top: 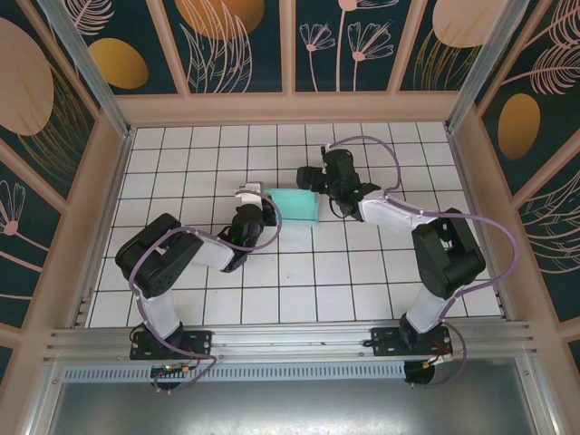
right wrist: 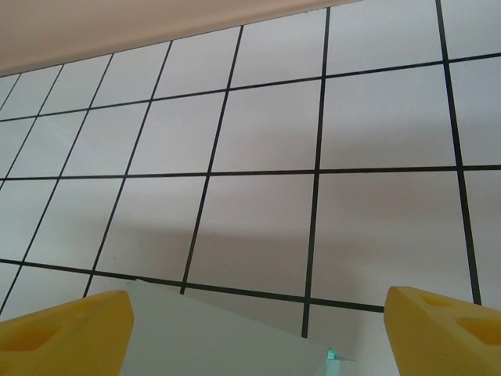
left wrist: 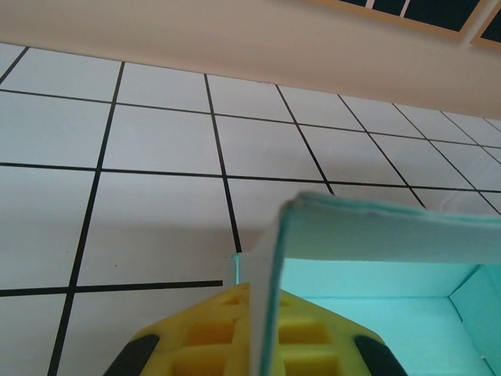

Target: Fold the paper box

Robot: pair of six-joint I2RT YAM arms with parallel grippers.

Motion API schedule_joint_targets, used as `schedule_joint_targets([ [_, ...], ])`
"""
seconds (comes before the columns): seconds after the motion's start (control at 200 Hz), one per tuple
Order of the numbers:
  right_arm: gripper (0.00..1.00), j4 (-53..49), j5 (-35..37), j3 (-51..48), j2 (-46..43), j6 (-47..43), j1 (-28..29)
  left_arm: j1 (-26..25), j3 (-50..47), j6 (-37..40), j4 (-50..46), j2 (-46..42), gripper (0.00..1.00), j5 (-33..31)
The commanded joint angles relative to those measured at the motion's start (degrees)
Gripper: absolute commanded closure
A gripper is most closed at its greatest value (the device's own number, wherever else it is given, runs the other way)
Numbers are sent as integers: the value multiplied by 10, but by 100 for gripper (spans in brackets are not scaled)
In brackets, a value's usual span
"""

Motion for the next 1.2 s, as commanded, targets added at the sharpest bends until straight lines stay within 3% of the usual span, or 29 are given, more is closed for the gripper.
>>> schedule_joint_targets([
  [0.0, 16, -18, -1, -25, -2, -9, 5, -5, 0, 17, -39, 12, 94, 1],
  [0.786, 15, -9, -28, -64, -8, -16, 5, -9, -2, 16, -44, 3, 92, 13],
  [1.046, 15, 10, -22, -87, -7, -7, 5, -9, -19, 6, -36, -24, 68, 32],
  [1.086, 15, 12, -22, -87, -6, -7, 6, -9, -24, 3, -38, -32, 59, 34],
  [1.191, 15, 15, -25, -83, 4, -8, 6, -9, -40, -1, -43, -58, 48, 40],
])
